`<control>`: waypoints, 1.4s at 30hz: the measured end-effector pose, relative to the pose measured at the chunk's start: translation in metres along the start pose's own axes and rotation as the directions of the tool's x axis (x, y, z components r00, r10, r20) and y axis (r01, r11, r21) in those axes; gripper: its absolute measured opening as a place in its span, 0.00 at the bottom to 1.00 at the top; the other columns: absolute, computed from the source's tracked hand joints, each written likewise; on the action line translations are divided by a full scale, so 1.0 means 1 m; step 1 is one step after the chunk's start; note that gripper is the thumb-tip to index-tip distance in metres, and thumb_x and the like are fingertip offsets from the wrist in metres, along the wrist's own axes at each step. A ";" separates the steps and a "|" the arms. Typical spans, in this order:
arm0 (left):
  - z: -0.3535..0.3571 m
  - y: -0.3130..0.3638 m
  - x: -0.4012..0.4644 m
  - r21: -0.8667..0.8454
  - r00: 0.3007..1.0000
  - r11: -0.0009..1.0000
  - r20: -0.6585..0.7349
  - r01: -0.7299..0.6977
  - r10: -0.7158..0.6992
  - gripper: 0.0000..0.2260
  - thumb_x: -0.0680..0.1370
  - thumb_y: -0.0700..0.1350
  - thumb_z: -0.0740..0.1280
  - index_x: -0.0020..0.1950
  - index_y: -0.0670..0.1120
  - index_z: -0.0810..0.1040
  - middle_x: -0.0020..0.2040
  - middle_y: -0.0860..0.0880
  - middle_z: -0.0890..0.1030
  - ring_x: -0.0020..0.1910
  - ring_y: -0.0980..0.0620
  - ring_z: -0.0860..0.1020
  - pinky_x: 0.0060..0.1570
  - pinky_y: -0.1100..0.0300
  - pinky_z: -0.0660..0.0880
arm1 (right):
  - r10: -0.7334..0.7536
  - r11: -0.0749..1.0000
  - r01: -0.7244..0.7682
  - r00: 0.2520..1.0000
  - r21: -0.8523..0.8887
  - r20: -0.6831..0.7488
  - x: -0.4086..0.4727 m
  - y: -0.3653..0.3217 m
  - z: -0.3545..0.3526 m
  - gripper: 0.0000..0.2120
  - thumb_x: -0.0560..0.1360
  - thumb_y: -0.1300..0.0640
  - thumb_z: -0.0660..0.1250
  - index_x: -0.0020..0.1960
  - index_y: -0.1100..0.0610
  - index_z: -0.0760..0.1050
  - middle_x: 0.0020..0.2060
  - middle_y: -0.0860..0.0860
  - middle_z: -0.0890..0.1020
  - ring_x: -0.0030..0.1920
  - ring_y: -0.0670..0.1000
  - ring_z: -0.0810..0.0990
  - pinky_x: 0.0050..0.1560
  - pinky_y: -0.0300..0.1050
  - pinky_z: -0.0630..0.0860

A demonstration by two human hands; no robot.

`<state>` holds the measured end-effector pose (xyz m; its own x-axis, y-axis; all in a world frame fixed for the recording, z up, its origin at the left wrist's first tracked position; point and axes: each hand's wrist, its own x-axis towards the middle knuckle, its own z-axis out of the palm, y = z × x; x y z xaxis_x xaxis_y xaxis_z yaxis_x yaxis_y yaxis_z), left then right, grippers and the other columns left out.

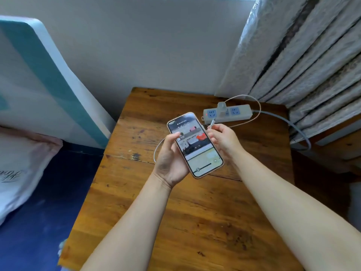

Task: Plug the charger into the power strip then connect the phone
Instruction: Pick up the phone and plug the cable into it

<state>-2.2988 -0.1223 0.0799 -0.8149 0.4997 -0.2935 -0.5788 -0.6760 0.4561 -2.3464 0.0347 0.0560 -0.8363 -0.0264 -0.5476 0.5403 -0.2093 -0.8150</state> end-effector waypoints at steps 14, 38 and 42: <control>-0.019 0.030 0.042 -0.342 0.926 0.910 -0.365 -0.232 0.099 0.36 0.73 0.70 0.50 0.61 0.41 0.73 0.50 0.40 0.79 0.45 0.42 0.80 0.45 0.45 0.79 | -0.060 0.975 0.128 0.937 -0.179 0.343 -0.031 0.004 -0.010 0.12 0.78 0.52 0.62 0.44 0.51 0.83 0.24 0.45 0.76 0.24 0.43 0.72 0.21 0.33 0.65; -0.017 0.038 0.037 0.082 0.940 0.970 -0.241 -0.228 0.242 0.35 0.73 0.71 0.45 0.65 0.47 0.73 0.51 0.44 0.83 0.47 0.48 0.81 0.46 0.49 0.81 | 0.040 0.980 0.038 0.925 -0.197 0.379 -0.065 0.017 0.030 0.09 0.80 0.55 0.60 0.46 0.58 0.76 0.33 0.50 0.83 0.34 0.47 0.84 0.26 0.37 0.78; -0.015 0.039 0.034 0.178 0.962 0.968 -0.175 -0.179 0.210 0.35 0.73 0.70 0.45 0.63 0.47 0.73 0.50 0.44 0.83 0.47 0.48 0.81 0.45 0.51 0.81 | 0.052 0.990 0.004 0.919 -0.142 0.390 -0.068 0.025 0.032 0.08 0.80 0.56 0.60 0.47 0.58 0.76 0.36 0.50 0.86 0.39 0.47 0.85 0.28 0.37 0.79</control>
<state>-2.3500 -0.1396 0.0753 -0.9106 0.2438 -0.3336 -0.4089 -0.6474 0.6431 -2.2784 0.0004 0.0787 -0.7769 -0.4164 -0.4722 0.5448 -0.0685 -0.8358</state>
